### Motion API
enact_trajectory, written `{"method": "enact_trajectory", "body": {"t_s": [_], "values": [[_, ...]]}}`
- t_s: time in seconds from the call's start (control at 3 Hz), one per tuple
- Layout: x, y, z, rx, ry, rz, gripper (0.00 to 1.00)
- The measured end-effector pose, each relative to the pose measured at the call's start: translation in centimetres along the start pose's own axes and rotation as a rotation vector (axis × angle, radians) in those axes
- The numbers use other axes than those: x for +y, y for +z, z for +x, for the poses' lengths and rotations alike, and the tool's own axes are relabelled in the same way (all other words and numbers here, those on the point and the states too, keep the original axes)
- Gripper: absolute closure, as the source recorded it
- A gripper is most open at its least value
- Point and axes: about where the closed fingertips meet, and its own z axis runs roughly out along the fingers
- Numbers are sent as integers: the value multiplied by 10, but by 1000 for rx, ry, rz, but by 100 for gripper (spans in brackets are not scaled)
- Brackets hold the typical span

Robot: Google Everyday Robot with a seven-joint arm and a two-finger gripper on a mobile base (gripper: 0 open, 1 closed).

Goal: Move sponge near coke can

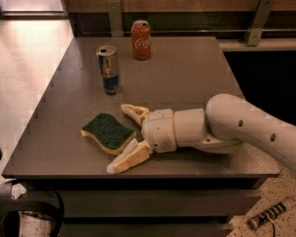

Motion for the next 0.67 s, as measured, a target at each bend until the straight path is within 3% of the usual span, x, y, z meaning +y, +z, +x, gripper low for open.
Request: {"method": "enact_trajectory", "body": {"t_s": [0.67], "values": [[2, 3, -1, 0, -3, -7, 57]]}}
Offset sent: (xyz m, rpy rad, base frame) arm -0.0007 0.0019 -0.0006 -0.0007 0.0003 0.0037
